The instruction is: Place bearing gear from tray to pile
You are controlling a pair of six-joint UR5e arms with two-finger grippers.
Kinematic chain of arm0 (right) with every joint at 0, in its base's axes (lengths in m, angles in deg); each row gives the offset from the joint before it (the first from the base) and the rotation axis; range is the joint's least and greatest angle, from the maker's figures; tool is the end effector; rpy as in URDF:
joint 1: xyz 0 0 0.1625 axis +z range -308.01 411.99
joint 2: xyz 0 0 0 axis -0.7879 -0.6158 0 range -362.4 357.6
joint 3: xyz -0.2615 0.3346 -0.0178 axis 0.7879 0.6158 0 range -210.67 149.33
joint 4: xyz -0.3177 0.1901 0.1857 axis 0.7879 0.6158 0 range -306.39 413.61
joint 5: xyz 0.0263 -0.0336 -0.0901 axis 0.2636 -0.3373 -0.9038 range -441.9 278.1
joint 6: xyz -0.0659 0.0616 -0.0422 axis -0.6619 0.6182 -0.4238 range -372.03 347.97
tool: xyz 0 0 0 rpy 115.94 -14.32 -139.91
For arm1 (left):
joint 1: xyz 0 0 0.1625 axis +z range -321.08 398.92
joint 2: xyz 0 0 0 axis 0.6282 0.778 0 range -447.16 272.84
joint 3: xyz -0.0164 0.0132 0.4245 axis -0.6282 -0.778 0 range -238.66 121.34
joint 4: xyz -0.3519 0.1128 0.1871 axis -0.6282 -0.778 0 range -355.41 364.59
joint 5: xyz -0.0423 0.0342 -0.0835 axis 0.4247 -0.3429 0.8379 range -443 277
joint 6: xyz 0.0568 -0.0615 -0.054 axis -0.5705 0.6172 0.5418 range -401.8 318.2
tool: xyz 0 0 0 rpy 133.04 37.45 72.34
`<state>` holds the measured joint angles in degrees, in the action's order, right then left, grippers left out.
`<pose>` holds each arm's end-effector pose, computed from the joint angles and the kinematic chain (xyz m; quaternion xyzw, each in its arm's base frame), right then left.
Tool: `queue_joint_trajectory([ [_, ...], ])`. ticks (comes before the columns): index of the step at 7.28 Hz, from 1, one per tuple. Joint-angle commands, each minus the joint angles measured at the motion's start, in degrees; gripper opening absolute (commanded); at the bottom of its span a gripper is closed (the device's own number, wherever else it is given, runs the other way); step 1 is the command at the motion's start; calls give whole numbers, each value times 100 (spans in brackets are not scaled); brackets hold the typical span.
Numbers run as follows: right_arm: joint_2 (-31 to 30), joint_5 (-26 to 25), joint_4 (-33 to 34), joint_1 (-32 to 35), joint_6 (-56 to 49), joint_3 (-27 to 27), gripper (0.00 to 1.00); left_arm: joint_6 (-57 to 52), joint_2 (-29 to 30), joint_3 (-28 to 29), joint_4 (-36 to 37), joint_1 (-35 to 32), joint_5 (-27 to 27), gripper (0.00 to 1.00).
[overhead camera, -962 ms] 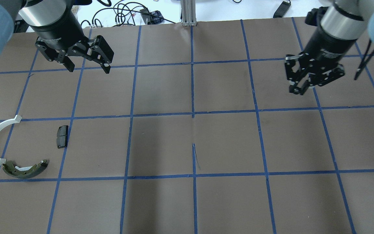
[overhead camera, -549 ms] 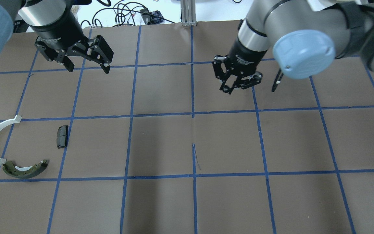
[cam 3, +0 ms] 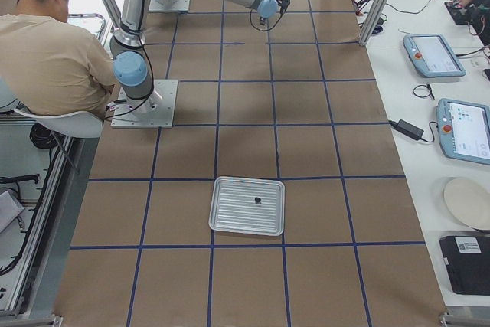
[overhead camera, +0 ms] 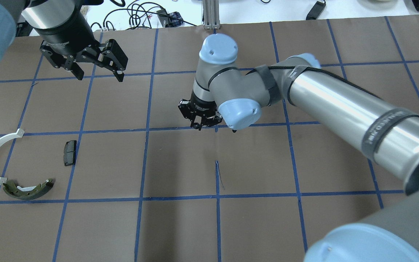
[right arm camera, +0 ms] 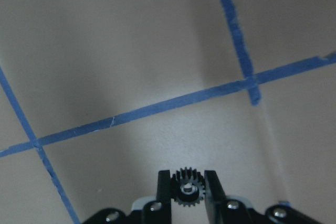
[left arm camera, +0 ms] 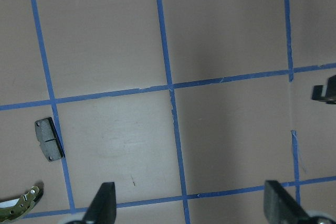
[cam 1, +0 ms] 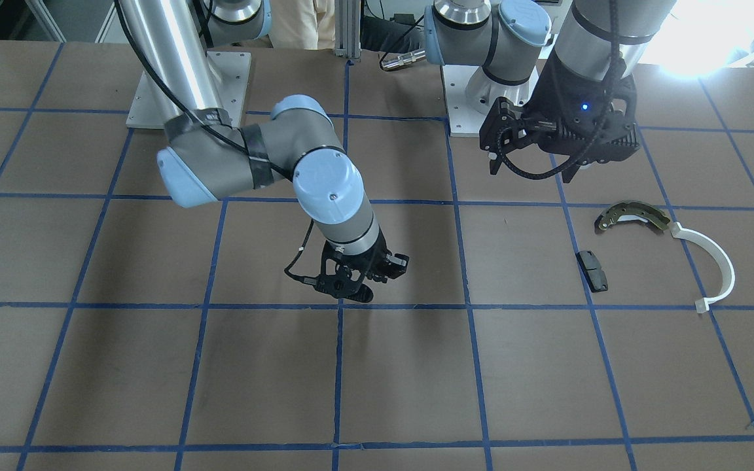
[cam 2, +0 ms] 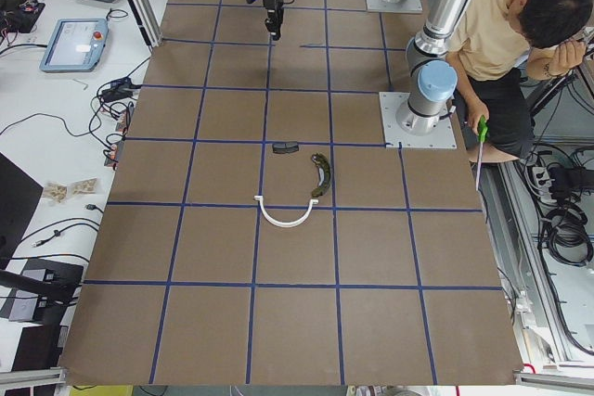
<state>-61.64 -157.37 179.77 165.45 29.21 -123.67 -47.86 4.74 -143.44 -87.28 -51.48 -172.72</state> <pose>0.4027 -0.5305 0.2176 0.1507 0.9802 0.0501 0.1180 -0.1373 -0.5068 0.5130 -0.0563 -0.9983 0.0128 0.0019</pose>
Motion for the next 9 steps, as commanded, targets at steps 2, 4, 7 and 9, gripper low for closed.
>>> queue_joint_trajectory([
  [2,-94,-100,43,63,77,19,100,-149,-32,5,-41,14,-11,100],
  [4,-1390,-545,-1716,-749,-1004,11,100,-55,98,-64,-7,23,59,100],
  [7,-2853,-1449,-3490,-2787,-4238,19,100,890,853,-554,1063,-782,147,100],
  [9,-3067,-2216,-3405,-4070,-6397,28,100,1106,1346,-1003,2090,-1284,104,100],
])
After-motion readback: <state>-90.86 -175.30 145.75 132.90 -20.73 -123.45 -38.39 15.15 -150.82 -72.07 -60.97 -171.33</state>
